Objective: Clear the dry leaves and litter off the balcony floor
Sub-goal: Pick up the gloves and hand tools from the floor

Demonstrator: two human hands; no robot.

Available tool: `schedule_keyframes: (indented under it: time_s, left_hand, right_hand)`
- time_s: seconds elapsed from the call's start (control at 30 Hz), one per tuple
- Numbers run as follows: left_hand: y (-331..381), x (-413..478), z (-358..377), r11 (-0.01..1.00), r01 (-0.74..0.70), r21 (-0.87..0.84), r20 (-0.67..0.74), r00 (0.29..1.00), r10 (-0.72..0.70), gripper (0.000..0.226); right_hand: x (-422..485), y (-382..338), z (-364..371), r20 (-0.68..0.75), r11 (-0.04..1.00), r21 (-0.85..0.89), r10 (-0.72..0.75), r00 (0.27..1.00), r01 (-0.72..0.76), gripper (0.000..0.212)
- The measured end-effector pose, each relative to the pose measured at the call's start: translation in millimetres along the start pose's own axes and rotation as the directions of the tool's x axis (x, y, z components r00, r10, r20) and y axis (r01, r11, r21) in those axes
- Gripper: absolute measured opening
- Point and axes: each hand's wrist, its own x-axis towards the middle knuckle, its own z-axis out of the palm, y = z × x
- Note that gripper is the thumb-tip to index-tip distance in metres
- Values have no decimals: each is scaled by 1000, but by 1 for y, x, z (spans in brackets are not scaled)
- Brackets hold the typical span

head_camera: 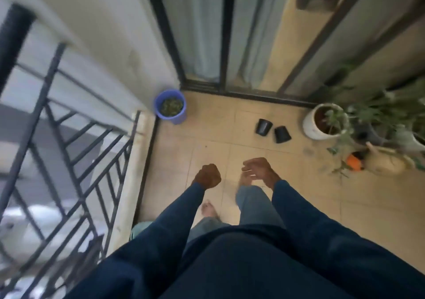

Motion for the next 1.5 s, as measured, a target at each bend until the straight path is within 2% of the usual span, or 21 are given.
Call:
schedule_keyframes:
  time_s: [0.13, 0.23, 0.37, 0.43, 0.53, 0.6, 0.7, 0.8, 0.9, 0.97, 1.07, 1.13, 1.27, 1.33, 1.4, 1.5]
  left_hand:
    - [101, -1, 12, 981, -106, 163, 90, 992, 92, 27]
    - [174, 10, 30, 931, -203, 303, 119, 977, 174, 26]
    - [280, 22, 68, 787, -313, 532, 203, 949, 240, 32]
    - [322, 33, 88, 744, -369, 557, 229, 929, 289, 32]
    - [389, 51, 132, 622, -471, 626, 314, 882, 351, 30]
    - [421, 63, 159, 560, -530, 637, 372, 847, 379, 23]
    - [472, 62, 200, 408, -630, 660, 489, 773, 404, 19]
    - [514, 41, 225, 340, -693, 636, 573, 719, 394, 18]
    - [555, 32, 252, 304, -741, 599, 600, 667, 442, 26]
    - [584, 31, 269, 278, -789, 547, 635, 608, 477, 30]
    - [624, 33, 292, 239, -837, 493, 672, 540, 506, 24]
    - [654, 33, 310, 176, -860, 479, 712, 498, 495, 22]
    - [712, 29, 350, 110, -864, 491, 750, 484, 451, 32]
    - [735, 26, 372, 57, -866, 497, 775, 472, 419, 30]
    - [757, 18, 396, 59, -868, 492, 793, 475, 380, 18]
    - [780, 12, 438, 60, -880, 471, 817, 461, 346, 16]
  right_hand:
    - [-8, 22, -84, -66, 980, 196, -21, 998, 33, 23]
    - [-12, 34, -145, -140, 957, 286, -11, 990, 51, 17]
    - [-28, 45, -235, -238, 906, 414, 15, 971, 87, 20]
    - [-32, 53, -272, -319, 879, 456, 19, 948, 136, 18]
    - [-48, 72, -327, -437, 809, 548, 61, 897, 212, 18]
    - [-56, 84, -346, -476, 761, 601, 96, 874, 244, 16]
    - [-67, 103, -375, -509, 663, 690, 158, 846, 291, 15]
    - [-73, 113, -398, -524, 569, 752, 208, 826, 334, 15]
    - [-78, 119, -428, -544, 492, 786, 260, 798, 375, 14]
    - [-82, 121, -452, -554, 458, 795, 281, 783, 398, 14]
    - [-87, 123, -487, -565, 422, 803, 315, 763, 421, 17]
    - [-92, 123, -514, -564, 356, 817, 330, 757, 454, 18]
    - [-100, 126, -566, -546, 127, 836, 290, 786, 534, 15]
    - [-102, 132, -587, -560, 78, 823, 282, 779, 563, 21]
    - [-106, 145, -609, -565, 49, 813, 309, 765, 580, 31]
    - [-107, 173, -644, -562, -20, 799, 327, 759, 601, 25]
